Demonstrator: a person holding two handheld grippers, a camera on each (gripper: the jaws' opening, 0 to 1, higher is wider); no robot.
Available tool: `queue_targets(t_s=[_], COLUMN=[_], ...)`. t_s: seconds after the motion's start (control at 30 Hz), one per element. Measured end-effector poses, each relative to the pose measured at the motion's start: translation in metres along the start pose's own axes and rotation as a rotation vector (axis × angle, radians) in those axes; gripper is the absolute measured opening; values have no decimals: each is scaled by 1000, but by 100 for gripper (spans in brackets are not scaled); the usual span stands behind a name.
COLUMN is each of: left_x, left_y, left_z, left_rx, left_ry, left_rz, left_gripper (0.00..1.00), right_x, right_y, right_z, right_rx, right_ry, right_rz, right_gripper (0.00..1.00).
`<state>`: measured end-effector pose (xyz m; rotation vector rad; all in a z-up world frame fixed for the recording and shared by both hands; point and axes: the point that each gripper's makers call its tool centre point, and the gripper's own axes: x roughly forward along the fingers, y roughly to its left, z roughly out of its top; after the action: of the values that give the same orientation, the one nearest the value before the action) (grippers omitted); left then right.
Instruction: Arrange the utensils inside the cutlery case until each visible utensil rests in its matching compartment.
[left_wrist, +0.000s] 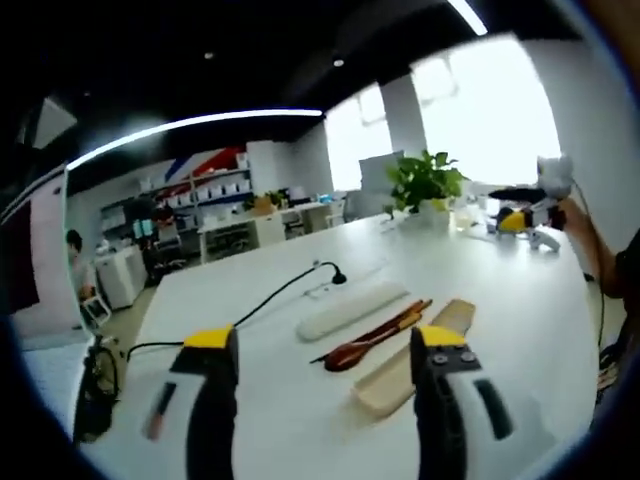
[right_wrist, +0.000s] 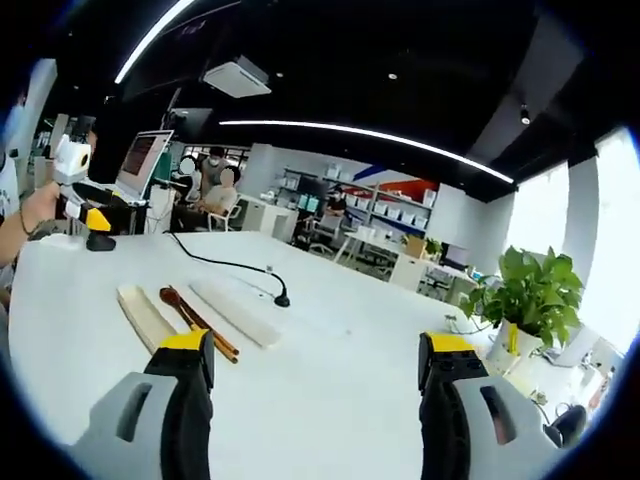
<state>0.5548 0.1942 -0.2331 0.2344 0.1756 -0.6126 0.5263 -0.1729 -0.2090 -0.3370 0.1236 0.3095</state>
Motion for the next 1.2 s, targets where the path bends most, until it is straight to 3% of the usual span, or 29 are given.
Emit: queue_targets(t_s=[0.6, 0.87, 1.03, 1.2], left_x=[48, 75, 89, 99], left_y=[0, 13, 22, 29], left_z=[-16, -29, -41, -52], left_rx=[99, 126, 100, 141], left_ry=[105, 170, 220, 265], left_rz=[-130, -161, -171, -178], left_gripper=[63, 61, 59, 56], right_x=[65, 90, 102, 115], right_y=[35, 45, 53, 66], right_z=[-10, -17, -20, -28], right_rx=[-92, -173, -215, -255], right_ry=[129, 176, 193, 246], right_rz=[188, 256, 311, 369], right_gripper=[82, 80, 74, 69])
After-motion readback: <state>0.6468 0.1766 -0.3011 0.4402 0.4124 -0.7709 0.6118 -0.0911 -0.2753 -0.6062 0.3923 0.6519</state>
